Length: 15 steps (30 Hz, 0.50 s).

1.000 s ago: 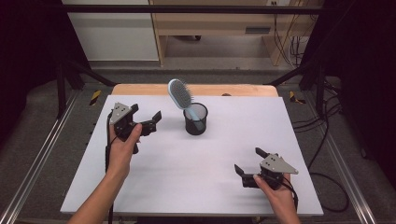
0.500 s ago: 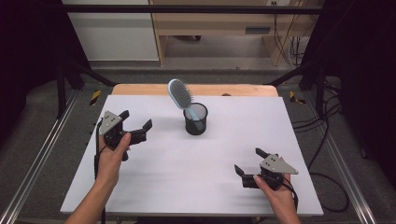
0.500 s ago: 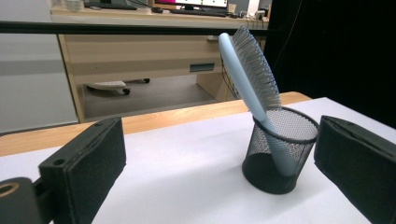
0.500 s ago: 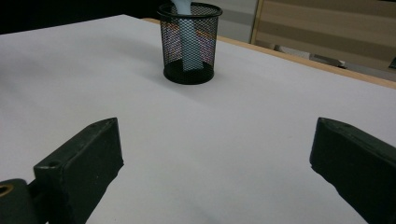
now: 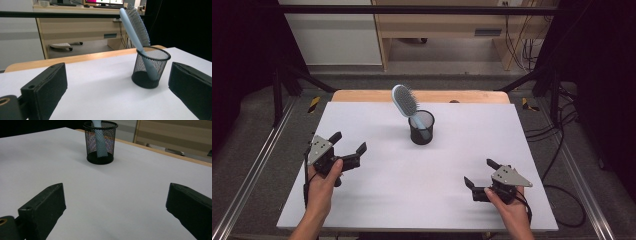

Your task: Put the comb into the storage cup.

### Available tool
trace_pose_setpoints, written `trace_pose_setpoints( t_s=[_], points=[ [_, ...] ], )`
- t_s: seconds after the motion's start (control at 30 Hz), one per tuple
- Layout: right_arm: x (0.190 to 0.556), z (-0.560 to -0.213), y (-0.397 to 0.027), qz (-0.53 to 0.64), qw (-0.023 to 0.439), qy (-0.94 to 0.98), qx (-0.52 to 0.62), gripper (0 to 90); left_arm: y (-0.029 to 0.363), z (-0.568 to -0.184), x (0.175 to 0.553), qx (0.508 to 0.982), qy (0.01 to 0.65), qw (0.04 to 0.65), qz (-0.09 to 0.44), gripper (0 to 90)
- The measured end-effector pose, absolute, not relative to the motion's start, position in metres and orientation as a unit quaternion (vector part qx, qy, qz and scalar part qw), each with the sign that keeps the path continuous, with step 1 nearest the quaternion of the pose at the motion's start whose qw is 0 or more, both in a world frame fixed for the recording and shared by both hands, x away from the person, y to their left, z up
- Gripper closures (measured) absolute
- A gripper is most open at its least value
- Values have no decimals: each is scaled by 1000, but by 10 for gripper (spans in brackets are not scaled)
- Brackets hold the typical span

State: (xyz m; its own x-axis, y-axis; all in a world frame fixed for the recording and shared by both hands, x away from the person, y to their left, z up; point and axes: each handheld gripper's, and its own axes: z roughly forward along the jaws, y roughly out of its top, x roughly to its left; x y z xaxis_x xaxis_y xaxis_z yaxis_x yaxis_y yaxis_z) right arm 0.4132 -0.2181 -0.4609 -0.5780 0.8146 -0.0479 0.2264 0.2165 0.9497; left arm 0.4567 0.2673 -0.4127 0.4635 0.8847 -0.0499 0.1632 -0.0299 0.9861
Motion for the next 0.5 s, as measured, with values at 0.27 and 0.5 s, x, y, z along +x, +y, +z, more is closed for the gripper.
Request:
trace_pose_setpoints(
  t_s=[0.27,0.5],
  points=[
    [413,-460,-221,513,290,723,361,26,280,-433,442,646,408,553,332,20],
    [413,-459,-229,515,294,717,366,26,286,-439,437,648,403,554,332,20]
  ],
)
